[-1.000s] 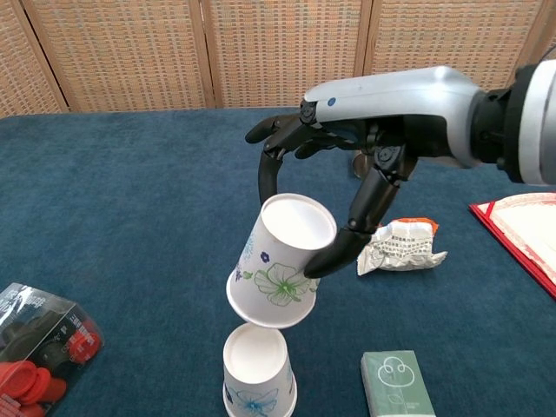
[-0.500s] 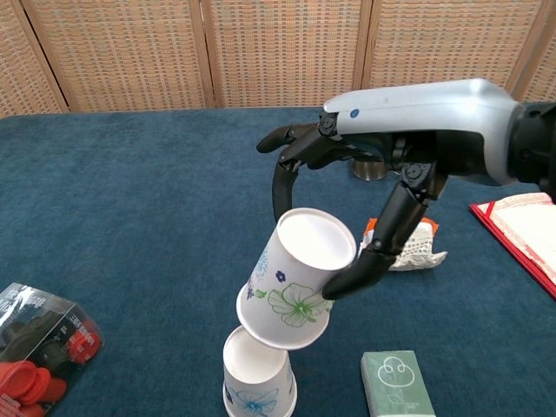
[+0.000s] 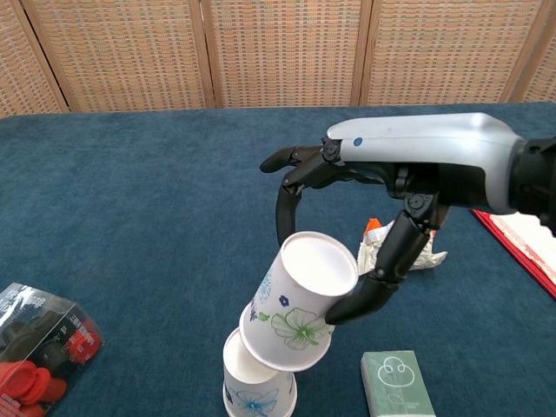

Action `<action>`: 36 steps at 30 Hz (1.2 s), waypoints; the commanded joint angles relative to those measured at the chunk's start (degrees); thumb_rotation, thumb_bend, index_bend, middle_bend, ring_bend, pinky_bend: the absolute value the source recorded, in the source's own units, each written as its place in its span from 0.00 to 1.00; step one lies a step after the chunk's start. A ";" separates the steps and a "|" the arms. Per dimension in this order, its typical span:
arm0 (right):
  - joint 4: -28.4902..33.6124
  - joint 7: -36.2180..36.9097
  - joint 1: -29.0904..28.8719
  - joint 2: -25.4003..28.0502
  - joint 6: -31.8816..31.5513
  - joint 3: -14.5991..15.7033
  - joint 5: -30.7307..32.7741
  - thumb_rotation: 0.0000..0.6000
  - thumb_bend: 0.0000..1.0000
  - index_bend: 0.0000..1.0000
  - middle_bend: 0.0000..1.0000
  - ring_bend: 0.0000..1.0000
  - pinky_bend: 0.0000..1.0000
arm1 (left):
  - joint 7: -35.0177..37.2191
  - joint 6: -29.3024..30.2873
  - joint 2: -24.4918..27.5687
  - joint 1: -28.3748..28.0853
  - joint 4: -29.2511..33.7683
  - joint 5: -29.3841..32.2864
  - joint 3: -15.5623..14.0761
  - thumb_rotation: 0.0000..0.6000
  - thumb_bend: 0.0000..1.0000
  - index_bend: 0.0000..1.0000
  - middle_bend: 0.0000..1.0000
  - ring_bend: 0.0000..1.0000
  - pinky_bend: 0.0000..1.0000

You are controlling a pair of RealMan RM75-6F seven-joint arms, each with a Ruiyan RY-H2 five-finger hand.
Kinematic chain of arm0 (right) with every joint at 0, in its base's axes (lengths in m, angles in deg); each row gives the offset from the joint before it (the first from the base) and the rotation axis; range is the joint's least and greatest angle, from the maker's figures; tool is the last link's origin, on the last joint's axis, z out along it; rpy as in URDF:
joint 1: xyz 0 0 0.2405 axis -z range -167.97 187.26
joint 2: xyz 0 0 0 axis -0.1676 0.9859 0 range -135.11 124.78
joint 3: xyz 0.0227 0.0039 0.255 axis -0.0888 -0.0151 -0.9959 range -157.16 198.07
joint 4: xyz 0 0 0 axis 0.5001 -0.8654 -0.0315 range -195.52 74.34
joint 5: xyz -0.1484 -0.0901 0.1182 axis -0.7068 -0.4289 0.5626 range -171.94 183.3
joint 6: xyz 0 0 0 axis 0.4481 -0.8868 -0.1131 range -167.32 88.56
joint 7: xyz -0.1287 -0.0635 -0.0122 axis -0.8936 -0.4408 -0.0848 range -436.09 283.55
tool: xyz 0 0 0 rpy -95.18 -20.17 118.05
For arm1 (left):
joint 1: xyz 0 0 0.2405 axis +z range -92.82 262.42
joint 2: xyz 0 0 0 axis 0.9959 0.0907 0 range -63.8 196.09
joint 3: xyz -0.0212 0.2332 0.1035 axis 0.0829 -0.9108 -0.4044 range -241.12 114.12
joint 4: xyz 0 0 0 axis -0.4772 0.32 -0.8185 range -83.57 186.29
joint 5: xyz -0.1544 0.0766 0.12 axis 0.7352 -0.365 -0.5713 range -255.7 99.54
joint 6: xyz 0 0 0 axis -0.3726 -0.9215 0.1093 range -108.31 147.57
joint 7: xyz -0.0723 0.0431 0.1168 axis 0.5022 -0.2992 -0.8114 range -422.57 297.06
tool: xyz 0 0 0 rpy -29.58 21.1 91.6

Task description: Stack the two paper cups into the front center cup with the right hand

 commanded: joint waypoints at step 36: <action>-2.95 -2.36 2.41 -6.61 -1.89 1.33 -3.18 1.00 0.05 0.51 0.05 0.00 0.00 | 0.11 -0.25 0.06 0.05 -0.04 0.08 -0.03 1.00 0.26 0.00 0.00 0.00 0.00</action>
